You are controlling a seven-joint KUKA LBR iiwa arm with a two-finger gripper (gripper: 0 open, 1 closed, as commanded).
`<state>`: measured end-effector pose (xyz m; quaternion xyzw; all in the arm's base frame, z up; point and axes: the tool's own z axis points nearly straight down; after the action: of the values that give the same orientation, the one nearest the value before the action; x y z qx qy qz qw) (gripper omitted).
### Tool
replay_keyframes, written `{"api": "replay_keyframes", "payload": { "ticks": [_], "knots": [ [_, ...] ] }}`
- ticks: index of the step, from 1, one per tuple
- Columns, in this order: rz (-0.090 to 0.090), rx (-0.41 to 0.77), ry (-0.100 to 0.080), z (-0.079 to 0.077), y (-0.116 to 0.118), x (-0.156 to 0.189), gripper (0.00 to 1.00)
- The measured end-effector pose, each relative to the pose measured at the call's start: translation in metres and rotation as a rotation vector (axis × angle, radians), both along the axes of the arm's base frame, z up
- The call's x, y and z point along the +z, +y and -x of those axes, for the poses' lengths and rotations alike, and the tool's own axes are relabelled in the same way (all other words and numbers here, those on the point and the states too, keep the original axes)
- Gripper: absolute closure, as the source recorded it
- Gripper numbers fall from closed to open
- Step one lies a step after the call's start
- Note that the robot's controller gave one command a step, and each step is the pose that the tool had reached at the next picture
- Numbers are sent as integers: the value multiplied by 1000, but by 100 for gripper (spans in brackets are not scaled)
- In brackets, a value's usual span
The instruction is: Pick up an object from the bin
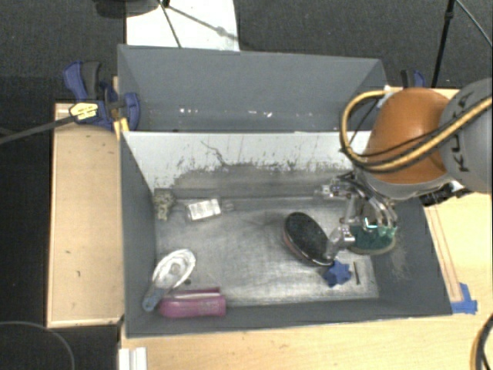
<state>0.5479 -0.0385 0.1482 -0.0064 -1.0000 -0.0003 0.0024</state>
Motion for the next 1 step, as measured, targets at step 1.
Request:
{"api": "replay_keyframes", "payload": {
  "ticks": [1],
  "knots": [
    [-1,92,-6,-17,42,-79,0]
  ]
}}
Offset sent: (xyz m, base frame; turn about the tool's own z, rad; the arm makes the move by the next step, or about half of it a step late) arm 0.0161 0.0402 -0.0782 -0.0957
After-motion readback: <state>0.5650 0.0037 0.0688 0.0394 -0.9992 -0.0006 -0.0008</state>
